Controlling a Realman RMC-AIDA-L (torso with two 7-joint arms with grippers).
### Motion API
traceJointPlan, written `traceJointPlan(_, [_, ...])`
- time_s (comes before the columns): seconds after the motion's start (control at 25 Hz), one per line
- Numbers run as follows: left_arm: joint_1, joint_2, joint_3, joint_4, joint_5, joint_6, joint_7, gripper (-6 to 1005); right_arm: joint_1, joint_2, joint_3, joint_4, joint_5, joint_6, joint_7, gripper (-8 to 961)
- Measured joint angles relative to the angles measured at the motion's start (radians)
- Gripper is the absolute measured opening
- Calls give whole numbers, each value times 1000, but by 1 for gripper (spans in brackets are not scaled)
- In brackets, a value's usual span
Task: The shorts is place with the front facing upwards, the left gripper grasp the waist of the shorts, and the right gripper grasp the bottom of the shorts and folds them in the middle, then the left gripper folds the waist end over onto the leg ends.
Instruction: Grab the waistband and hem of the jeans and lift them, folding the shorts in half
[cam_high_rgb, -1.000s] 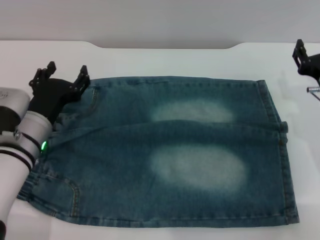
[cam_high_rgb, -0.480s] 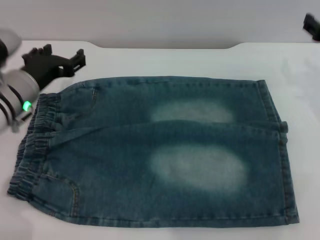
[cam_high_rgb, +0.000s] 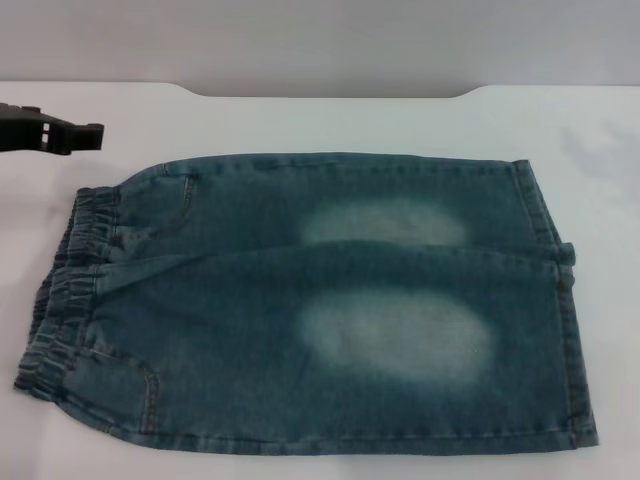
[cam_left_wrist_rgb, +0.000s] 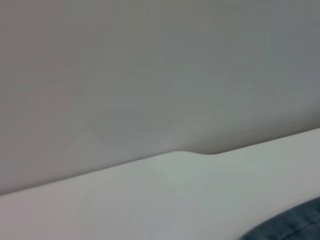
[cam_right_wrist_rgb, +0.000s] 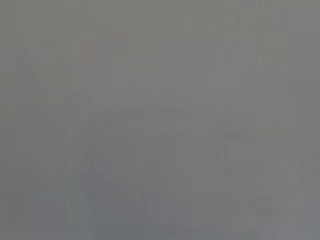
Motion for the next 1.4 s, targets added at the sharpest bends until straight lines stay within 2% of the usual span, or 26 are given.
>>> traceJointPlan(0.28, [13,-4,-12,-121,-7,-151,14,799,3,-3,53,-16,33,184,-8,607])
traceJointPlan(0.64, [28,-6,-42,-184,-20,-276,-24,799,3,-6,258,-69,109,388,-38,609])
traceJointPlan(0.84, [36,-5,-43,-210,-15,-363,-76,799,-74,6,258,9,105,406,-35,805])
traceJointPlan(1.0, [45,-5,-43,-267,9,-457,-125,799,-98,9,250,97,116,423,-32,811])
traceJointPlan(1.2, [42,-6,-38,-299,83,-513,-149,799,-64,-3,267,176,126,454,-42,818])
traceJointPlan(1.4, [20,-6,-37,-293,94,-603,-183,798,-51,-3,290,188,131,480,-56,821])
